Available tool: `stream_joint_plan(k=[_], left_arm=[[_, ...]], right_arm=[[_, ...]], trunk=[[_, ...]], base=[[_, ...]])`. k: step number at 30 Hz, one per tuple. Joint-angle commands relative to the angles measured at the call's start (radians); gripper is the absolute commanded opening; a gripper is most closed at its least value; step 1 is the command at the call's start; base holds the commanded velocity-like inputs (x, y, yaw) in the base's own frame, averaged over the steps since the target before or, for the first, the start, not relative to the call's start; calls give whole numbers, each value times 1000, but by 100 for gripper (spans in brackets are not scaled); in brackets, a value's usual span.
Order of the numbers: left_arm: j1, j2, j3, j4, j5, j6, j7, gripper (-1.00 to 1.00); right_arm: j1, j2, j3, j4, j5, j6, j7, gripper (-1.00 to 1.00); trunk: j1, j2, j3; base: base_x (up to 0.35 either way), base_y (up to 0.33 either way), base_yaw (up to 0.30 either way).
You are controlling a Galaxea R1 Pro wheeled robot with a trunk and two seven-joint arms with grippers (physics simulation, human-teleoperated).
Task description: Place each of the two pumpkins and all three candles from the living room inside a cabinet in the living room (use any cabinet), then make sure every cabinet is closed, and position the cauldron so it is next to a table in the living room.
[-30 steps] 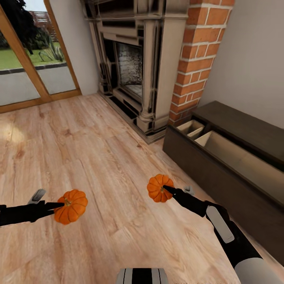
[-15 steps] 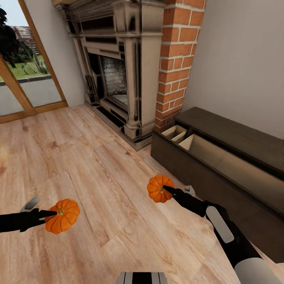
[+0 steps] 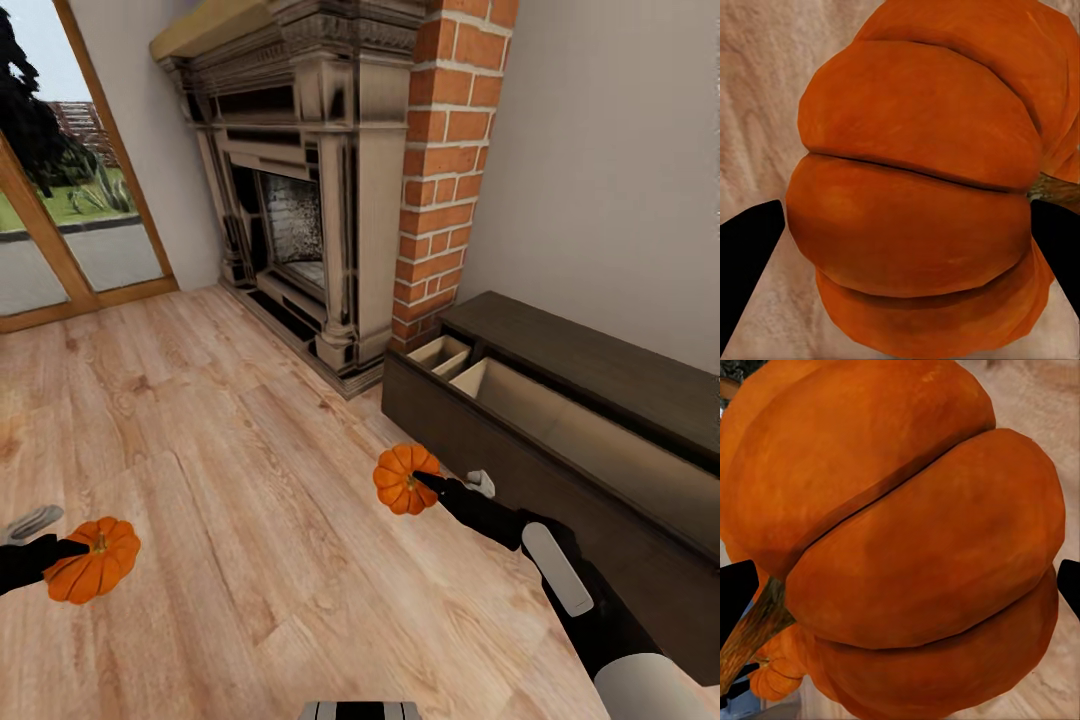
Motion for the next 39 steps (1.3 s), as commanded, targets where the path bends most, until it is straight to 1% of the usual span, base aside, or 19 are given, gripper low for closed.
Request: stream_joint_plan(k=[1, 6, 10, 18, 23, 30, 34, 39], left_arm=[[-1, -2, 3, -1, -8, 4, -7, -100], [-1, -4, 5, -1, -8, 4, -4, -100], [-1, -3, 7, -2, -7, 5, -3, -100], [-1, -3, 8, -2, -6, 5, -5, -100], [-1, -3, 11, -2, -6, 5, -5, -100], [-1, -3, 14, -3, -6, 5, -5, -100], [-1, -3, 15, -3, -6, 5, -5, -100], [-1, -3, 16, -2, -6, 5, -5, -100]], right_arm=[[0, -1, 1, 0, -1, 2, -3, -100], [0, -1, 1, 0, -2, 2, -3, -100], [0, -1, 1, 2, -2, 2, -3, -100], [0, -3, -1, 4, -6, 6, -3, -100], [0, -4, -3, 3, -5, 40, -3, -100], [0, -3, -3, 4, -7, 45, -3, -100], [0, -1, -6, 2, -9, 44, -1, -100], [0, -1, -9, 0, -9, 44, 0, -100]], trunk=[[-1, 0, 3], [-3, 1, 23], [-5, 2, 38], [-35, 58, 63], [-54, 93, 79], [-81, 142, 100], [-97, 170, 108], [-116, 205, 117]], base=[[0, 0, 0], [-23, 0, 0], [-255, 0, -110], [-279, 0, -264], [-44, 0, -279], [-36, 0, -274], [-229, 0, -202], [-53, 0, -183]])
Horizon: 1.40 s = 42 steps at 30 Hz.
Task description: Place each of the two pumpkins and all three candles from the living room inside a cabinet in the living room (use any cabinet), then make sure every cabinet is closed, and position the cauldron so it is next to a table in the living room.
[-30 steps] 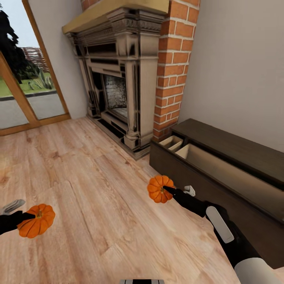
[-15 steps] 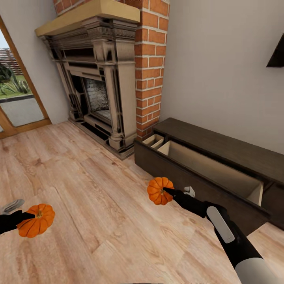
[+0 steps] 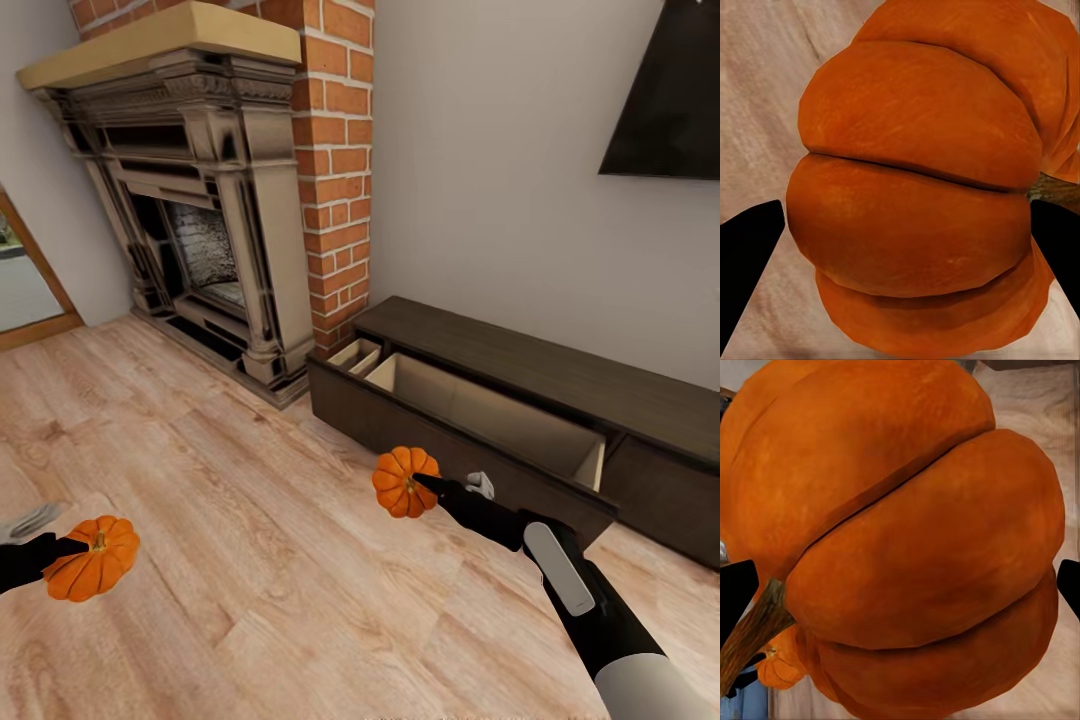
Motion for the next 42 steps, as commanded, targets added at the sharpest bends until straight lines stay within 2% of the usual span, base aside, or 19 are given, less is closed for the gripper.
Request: stream_joint_plan(k=[1, 15, 21, 25, 30, 36, 42], left_arm=[[0, 0, 3, 0, -9, 4, -9, -100], [0, 0, 3, 0, -7, 6, -9, -100], [0, 1, 3, 0, 26, 6, -9, -100], [0, 2, 3, 1, 36, 6, -9, -100], [0, 3, 6, 2, 39, 6, -11, -100], [1, 3, 31, 2, 39, 6, -13, -100], [1, 3, 35, 2, 37, 6, -14, -100]], right_arm=[[-1, -1, 1, 0, -2, 2, 0, -100], [-1, -1, 0, 1, 1, 2, 4, -100], [-1, -2, 0, 1, -1, 2, 6, -100], [-1, -3, 0, 1, -2, 2, 8, -100], [-1, -5, 0, 0, -2, 2, 8, -100], [-1, -5, 0, 0, -3, 2, 9, -100], [-1, -7, 0, 0, -6, 2, 10, -100]], trunk=[[-4, 7, 1], [-58, 105, 35], [-81, 147, 54], [-96, 175, 67], [-96, 175, 67], [-96, 175, 67], [-96, 175, 67]], base=[[-11, 0, -180], [-1, 0, -229], [0, 0, -280], [0, 0, -280], [0, 0, -280], [0, 0, -280], [0, 39, -280]])
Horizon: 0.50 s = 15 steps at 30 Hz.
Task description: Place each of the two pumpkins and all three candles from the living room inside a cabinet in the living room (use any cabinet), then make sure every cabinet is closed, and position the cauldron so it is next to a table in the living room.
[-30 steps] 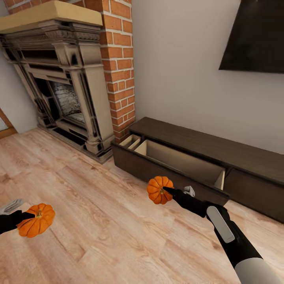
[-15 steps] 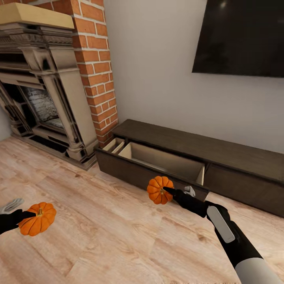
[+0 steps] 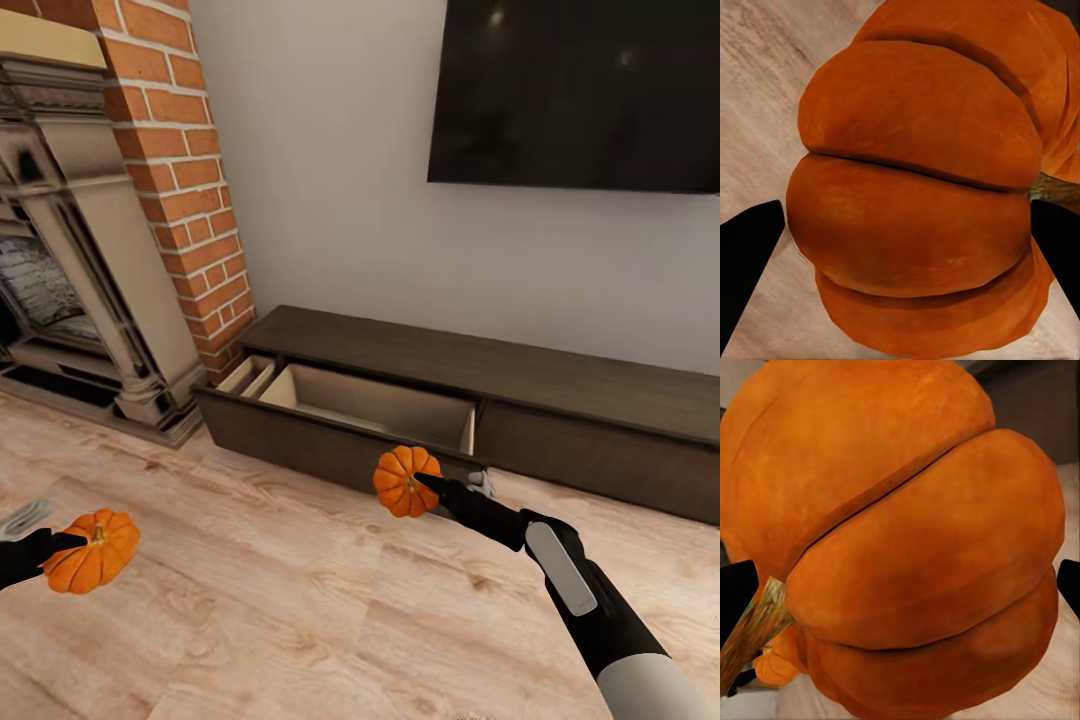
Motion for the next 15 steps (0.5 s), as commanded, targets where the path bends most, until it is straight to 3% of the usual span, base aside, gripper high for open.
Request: stream_joint_plan(k=[1, 5, 15], left_arm=[[-1, 0, 3, 0, -4, 4, -9, -100], [-1, 0, 3, 0, -3, 4, -10, -100], [-1, -1, 3, 0, -3, 4, -10, -100]], right_arm=[[-1, -1, 1, 0, -5, 3, -1, -100], [-1, -1, 1, -1, -7, 3, -1, -100], [-1, -1, 1, -1, -9, 3, 0, -100]], trunk=[[0, 0, -1], [0, 0, -1], [0, 0, -1]], base=[[0, 193, -280], [0, 152, -280], [0, 41, -280]])
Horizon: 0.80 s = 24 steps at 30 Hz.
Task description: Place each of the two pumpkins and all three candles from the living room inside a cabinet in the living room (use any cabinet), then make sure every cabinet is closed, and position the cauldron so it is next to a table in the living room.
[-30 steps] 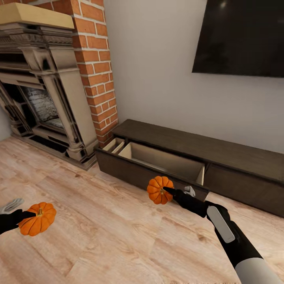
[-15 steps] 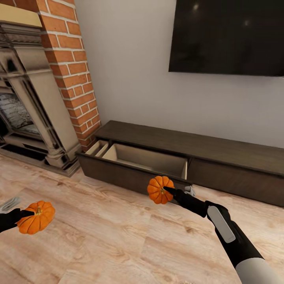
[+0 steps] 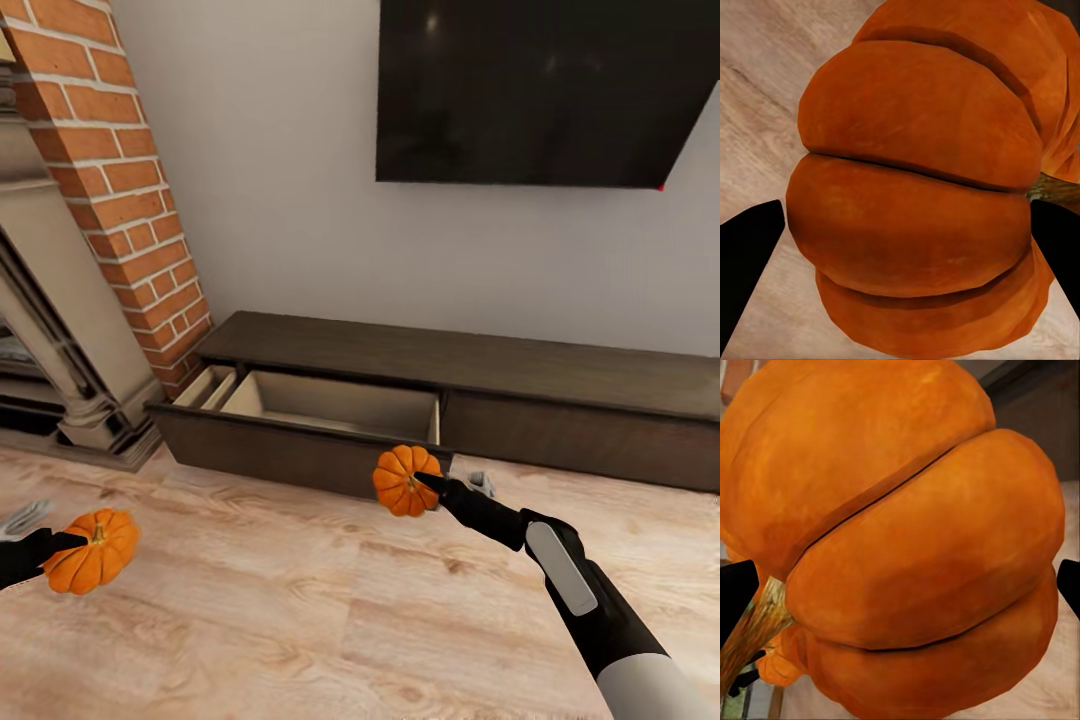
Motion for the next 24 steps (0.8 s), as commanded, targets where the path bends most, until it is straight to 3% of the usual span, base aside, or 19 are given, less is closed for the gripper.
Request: stream_joint_plan(k=[1, 11, 24], left_arm=[[-1, 0, 3, 0, -4, 4, -10, -100], [-1, 0, 3, 0, -4, 4, -11, -100], [-1, 2, 12, 5, -7, 4, -11, -100]], right_arm=[[-1, -1, 1, 0, -3, 3, -1, -100], [-1, -1, 0, 2, -4, 3, -1, -100], [-1, 2, 0, 6, -2, 3, -3, -100]], trunk=[[0, 0, -1], [0, 0, -1], [0, 0, -1]], base=[[0, 194, -280], [0, 69, -280], [0, 268, -280]])
